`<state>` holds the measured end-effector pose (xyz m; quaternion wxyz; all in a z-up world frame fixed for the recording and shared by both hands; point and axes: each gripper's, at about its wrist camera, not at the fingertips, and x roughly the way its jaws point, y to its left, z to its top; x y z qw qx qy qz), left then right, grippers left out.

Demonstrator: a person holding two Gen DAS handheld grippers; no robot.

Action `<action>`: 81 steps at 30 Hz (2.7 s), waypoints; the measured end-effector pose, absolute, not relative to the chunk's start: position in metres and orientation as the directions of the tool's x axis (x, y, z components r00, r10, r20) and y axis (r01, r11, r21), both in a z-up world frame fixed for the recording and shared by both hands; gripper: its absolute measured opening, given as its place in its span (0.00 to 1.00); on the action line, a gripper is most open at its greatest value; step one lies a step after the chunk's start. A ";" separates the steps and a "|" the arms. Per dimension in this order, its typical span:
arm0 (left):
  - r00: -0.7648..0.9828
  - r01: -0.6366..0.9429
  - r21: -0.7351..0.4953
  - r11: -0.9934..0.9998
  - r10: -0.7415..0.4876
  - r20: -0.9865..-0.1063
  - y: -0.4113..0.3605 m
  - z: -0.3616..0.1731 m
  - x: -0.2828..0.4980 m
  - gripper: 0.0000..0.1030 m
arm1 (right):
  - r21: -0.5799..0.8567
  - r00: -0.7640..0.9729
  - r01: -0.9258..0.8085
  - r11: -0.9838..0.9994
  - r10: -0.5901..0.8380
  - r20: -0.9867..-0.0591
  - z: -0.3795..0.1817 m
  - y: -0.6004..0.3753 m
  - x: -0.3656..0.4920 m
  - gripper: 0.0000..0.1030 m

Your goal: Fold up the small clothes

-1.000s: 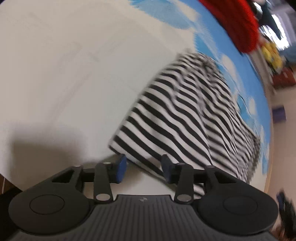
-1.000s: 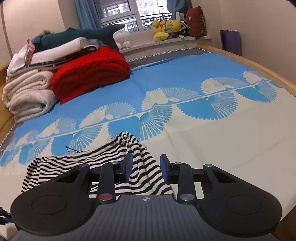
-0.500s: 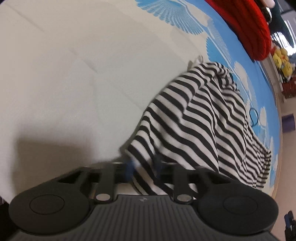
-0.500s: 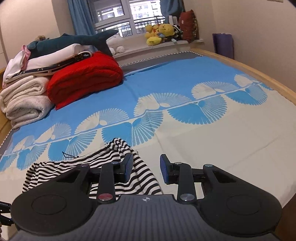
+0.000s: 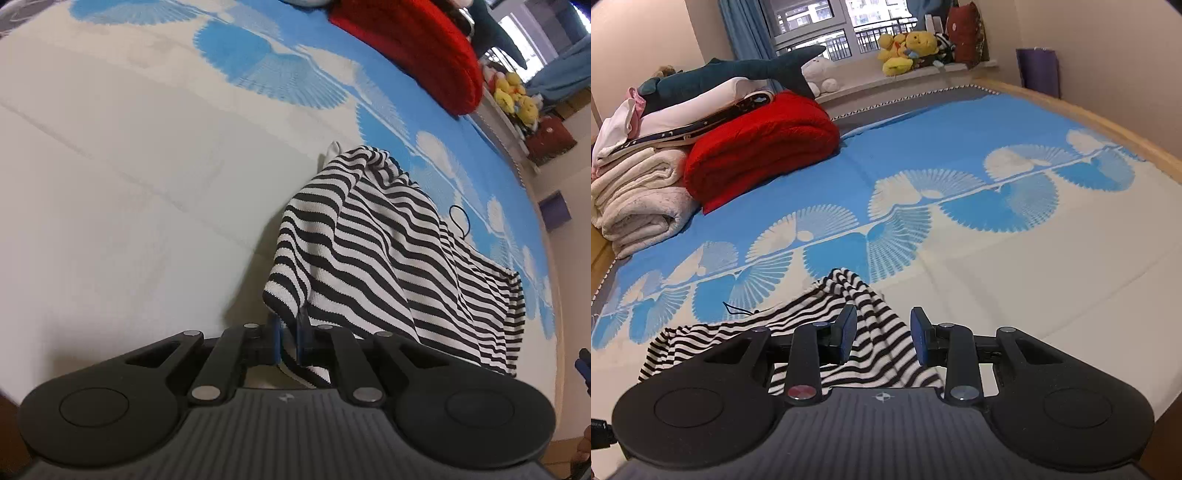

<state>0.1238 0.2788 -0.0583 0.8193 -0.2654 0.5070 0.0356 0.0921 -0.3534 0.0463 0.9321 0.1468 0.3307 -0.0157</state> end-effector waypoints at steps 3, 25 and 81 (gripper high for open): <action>0.484 -0.366 -0.367 0.855 -0.161 -0.860 0.294 -0.053 0.112 0.07 | 0.272 0.774 0.117 0.955 0.084 -0.628 0.043 -0.344 0.099 0.32; 0.599 0.209 -0.652 0.728 -0.623 -0.503 0.074 0.038 0.150 0.07 | 0.180 0.747 0.074 0.981 0.065 -0.662 0.007 -0.361 0.115 0.32; 0.205 0.361 -0.210 0.909 -0.297 -0.932 -0.001 -0.058 0.156 0.67 | 0.353 0.666 0.110 0.929 0.195 -0.720 -0.026 -0.345 0.185 0.02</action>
